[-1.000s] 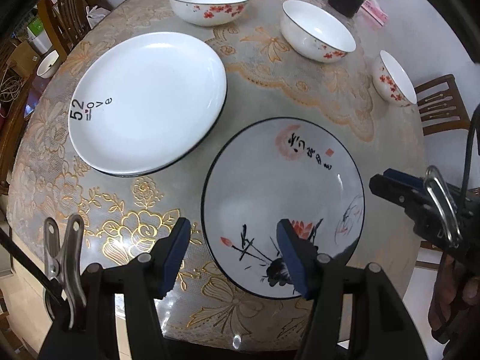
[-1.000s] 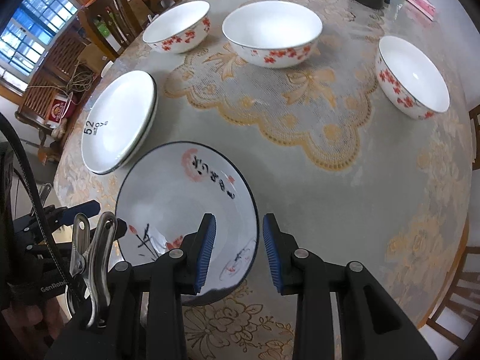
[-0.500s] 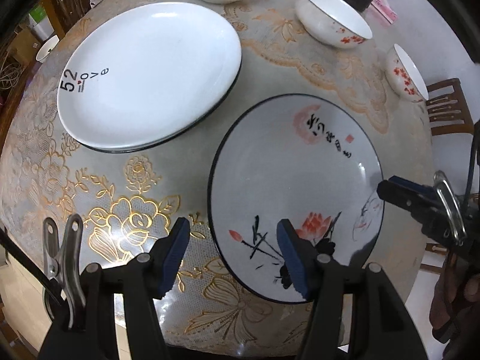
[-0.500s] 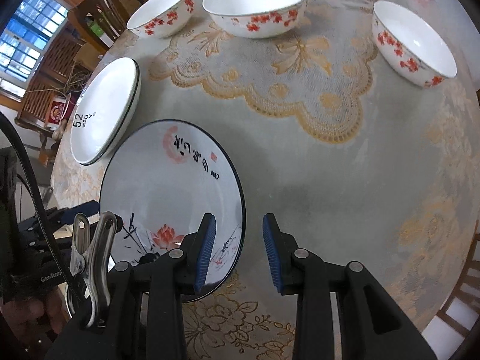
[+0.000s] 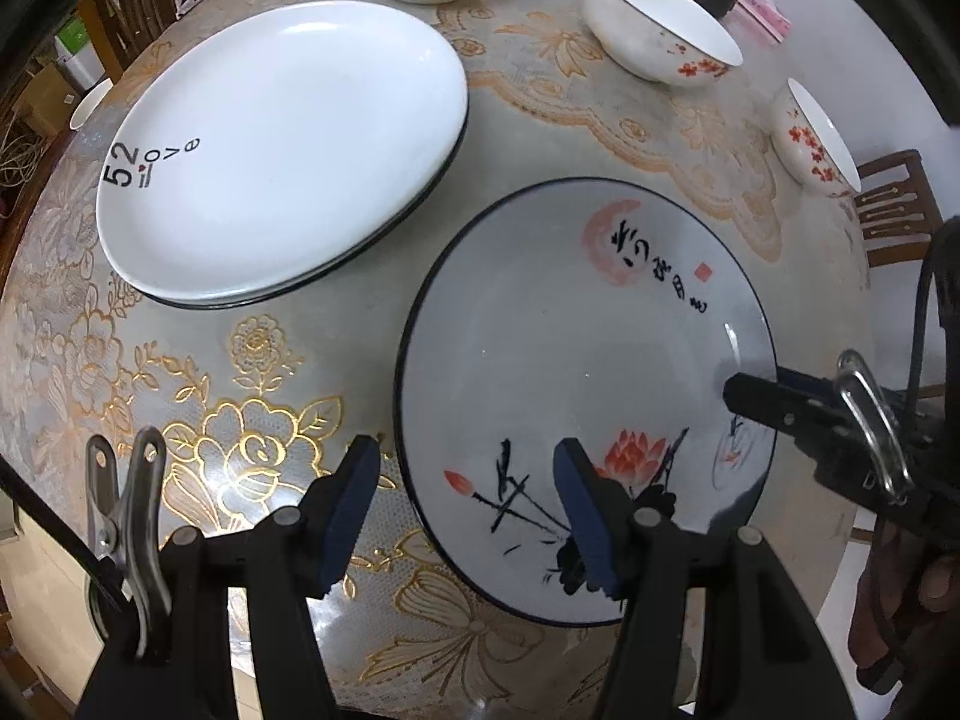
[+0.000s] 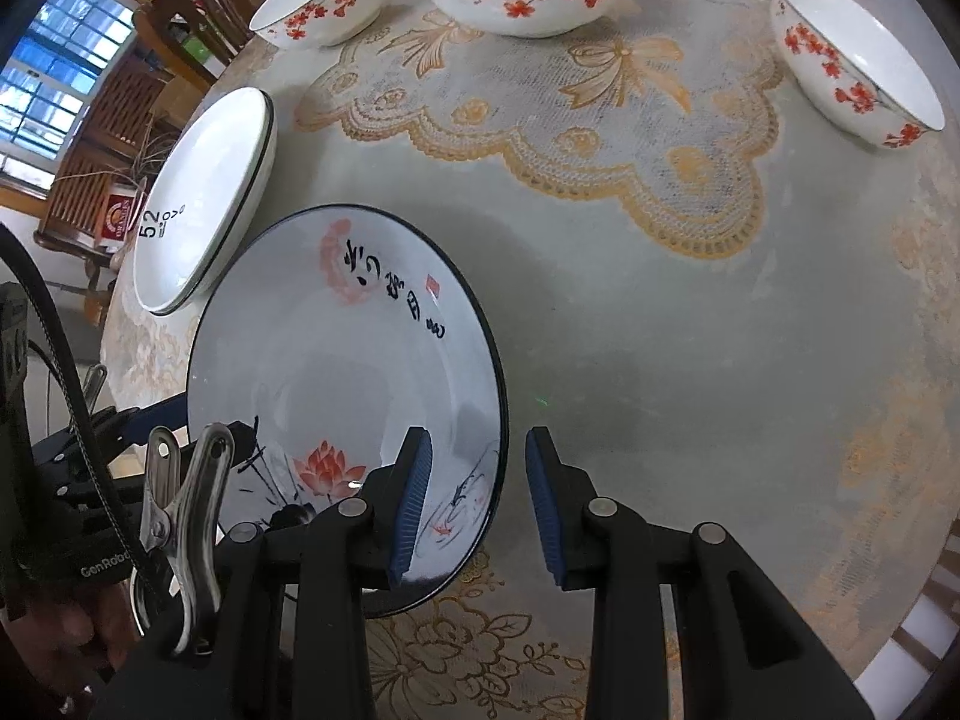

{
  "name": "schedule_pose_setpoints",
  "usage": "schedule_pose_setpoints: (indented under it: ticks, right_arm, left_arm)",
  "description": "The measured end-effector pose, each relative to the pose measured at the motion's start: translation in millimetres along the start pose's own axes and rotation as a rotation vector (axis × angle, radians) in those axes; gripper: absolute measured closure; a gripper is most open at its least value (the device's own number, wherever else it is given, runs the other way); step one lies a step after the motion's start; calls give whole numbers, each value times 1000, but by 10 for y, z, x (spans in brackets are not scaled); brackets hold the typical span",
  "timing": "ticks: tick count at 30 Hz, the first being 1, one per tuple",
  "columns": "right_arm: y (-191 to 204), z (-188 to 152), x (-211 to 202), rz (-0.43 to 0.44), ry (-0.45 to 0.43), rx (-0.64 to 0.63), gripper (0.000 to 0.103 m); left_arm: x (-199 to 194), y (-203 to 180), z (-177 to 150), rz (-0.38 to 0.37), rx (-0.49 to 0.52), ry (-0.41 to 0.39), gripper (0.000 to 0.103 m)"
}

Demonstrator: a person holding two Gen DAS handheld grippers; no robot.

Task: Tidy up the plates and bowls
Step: 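Close the right gripper on the lotus-painted plate rim, then lift the lotus-painted plate off the table with the right gripper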

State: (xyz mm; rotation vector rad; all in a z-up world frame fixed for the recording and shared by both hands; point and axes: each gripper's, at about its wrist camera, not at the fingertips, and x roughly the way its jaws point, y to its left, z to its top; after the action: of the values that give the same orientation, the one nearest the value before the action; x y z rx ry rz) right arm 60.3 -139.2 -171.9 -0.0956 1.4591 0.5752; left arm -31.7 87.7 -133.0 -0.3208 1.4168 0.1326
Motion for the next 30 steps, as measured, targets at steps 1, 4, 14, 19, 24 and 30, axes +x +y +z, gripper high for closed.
schedule_pose_setpoints:
  ticks: [1, 4, 14, 19, 24, 30]
  right_arm:
    - [-12, 2, 18, 5, 3, 3, 70]
    - [-49, -9, 70, 15, 8, 9, 70]
    - [-5, 10, 88, 52, -14, -4, 70]
    - [64, -15, 89, 31, -30, -23, 70]
    - [84, -17, 103, 10, -36, -51, 72]
    - [90, -7, 126, -7, -50, -68, 78]
  left_arm:
    - [15, 12, 3, -6, -9, 2, 40]
    - [68, 29, 4, -16, -30, 10, 40]
    - [129, 13, 39, -15, -73, 6, 40]
    - [165, -50, 88, 0, -53, 10, 40]
    - [209, -151, 109, 30, -32, 4, 35]
    - [249, -223, 132, 34, -44, -12, 35]
